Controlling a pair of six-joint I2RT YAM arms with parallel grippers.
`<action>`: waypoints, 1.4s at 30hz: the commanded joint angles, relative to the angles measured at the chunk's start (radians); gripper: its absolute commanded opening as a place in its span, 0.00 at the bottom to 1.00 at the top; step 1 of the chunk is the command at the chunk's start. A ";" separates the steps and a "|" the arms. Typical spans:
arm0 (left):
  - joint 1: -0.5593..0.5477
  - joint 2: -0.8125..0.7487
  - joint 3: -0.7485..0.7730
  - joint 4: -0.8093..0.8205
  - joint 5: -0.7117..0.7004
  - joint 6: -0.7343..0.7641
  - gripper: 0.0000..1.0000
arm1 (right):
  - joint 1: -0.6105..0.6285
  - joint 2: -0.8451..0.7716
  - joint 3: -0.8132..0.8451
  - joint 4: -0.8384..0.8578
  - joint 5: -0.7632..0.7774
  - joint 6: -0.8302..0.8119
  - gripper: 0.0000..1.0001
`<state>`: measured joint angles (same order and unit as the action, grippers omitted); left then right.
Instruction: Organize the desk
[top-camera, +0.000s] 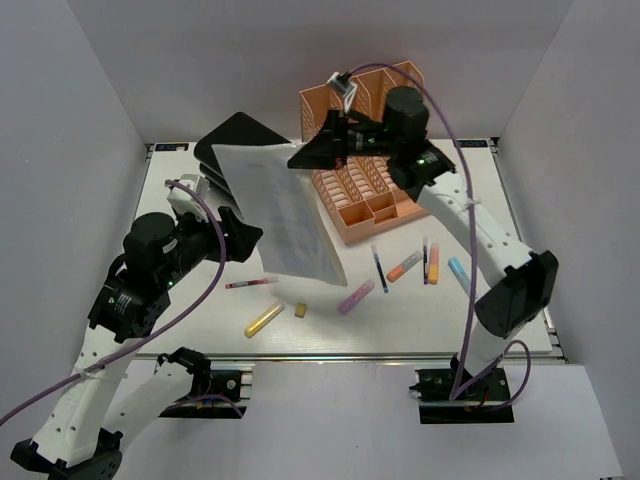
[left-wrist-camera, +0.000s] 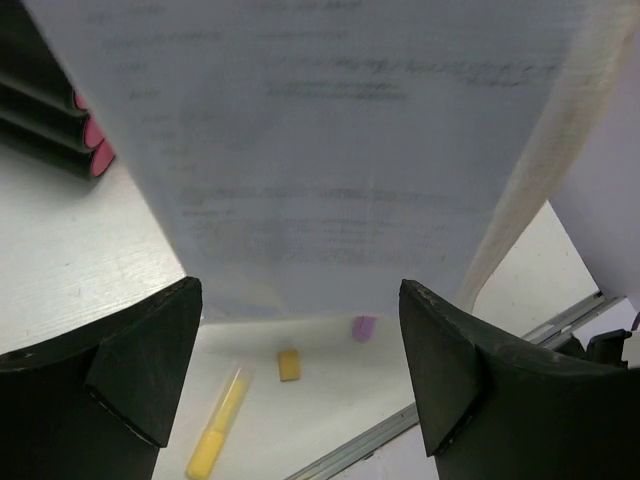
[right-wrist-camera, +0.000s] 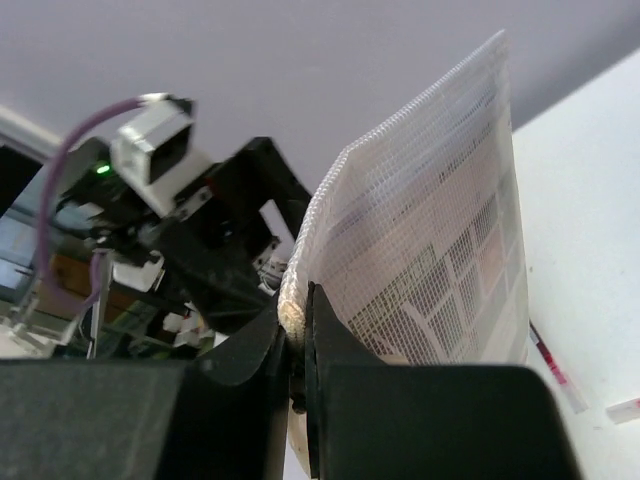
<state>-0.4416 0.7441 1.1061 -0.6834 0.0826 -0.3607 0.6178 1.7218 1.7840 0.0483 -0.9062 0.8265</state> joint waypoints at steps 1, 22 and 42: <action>0.003 -0.020 0.028 0.062 0.062 0.019 0.90 | -0.050 -0.108 0.054 0.075 -0.071 -0.035 0.00; 0.003 0.054 -0.189 0.338 0.180 0.134 0.92 | -0.385 -0.312 0.216 -0.323 0.335 -0.687 0.00; -0.008 -0.037 -0.443 0.404 0.160 0.210 0.92 | -0.495 0.028 0.342 -0.194 0.224 -0.779 0.00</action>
<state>-0.4419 0.7143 0.6712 -0.3069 0.2462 -0.1715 0.1238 1.7447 2.0315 -0.2779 -0.6563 0.0654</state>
